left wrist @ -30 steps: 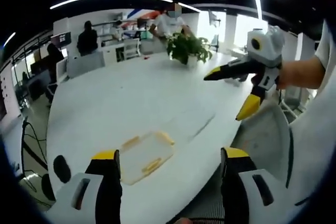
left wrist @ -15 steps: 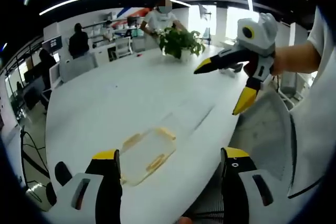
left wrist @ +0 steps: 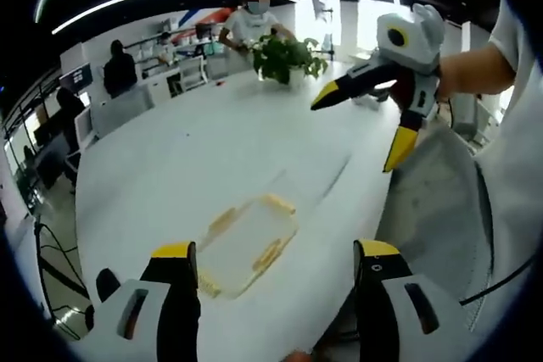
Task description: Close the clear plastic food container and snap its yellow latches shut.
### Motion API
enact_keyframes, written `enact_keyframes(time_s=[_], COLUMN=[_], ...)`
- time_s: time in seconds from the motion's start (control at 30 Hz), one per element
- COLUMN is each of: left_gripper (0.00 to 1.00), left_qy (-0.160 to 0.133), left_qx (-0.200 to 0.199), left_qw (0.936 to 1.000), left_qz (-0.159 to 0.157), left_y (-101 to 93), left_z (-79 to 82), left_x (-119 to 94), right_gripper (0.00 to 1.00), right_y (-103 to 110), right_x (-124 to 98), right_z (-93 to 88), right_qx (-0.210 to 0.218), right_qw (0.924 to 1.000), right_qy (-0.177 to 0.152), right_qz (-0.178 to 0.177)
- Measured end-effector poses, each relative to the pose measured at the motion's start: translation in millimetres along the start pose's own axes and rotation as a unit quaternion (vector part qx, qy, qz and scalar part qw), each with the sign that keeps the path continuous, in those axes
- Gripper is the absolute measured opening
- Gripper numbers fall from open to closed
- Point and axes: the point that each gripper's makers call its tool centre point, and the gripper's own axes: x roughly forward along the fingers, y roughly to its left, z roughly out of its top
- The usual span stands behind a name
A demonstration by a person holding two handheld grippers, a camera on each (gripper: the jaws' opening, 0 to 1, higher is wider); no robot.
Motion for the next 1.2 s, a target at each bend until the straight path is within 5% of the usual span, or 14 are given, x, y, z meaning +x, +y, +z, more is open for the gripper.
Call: enact_keyframes(time_s=[1.0,1.2], left_gripper=[0.7,0.72], left_qy=[0.039,0.062], left_qx=[0.077,0.099], left_qw=[0.9954,0.9921], left_qz=[-0.042,-0.047], left_y=[37.6,44.5], left_z=[-5.4,-19.0], left_x=[12,17], right_gripper=[0.71,0.7], right_y=[-17,-25], right_x=[20,27], right_z=[-3.6,-7.0], right_qx=[-0.032,-0.033], right_qw=[0.9985,0.9983], right_qy=[0.031,0.035], right_qz=[0.031,0.033])
